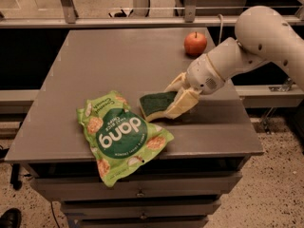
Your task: Move sponge near green rice chip bag
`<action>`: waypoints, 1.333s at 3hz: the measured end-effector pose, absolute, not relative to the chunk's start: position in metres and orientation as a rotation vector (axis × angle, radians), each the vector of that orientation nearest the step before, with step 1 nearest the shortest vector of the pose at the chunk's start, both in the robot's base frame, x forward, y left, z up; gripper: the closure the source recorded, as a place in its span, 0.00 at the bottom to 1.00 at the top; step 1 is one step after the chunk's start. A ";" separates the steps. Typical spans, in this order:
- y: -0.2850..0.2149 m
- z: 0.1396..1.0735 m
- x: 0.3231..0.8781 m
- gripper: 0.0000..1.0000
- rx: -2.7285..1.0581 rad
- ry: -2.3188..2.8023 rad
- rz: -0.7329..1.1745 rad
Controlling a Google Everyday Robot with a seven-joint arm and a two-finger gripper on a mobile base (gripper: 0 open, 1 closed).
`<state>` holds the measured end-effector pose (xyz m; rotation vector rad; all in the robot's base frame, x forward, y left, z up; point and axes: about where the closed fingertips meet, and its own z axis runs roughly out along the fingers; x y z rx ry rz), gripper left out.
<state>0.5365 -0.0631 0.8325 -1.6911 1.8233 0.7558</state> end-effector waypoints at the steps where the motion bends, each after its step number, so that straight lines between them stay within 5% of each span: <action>1: -0.055 0.832 0.534 0.59 -1.755 1.815 0.788; 3: -0.043 0.833 0.525 0.13 -1.853 1.795 0.855; 4: -0.042 0.836 0.523 0.00 -1.880 1.785 0.863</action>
Offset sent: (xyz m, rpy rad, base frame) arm -0.0116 0.0203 0.0038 -0.0517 0.0847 0.1560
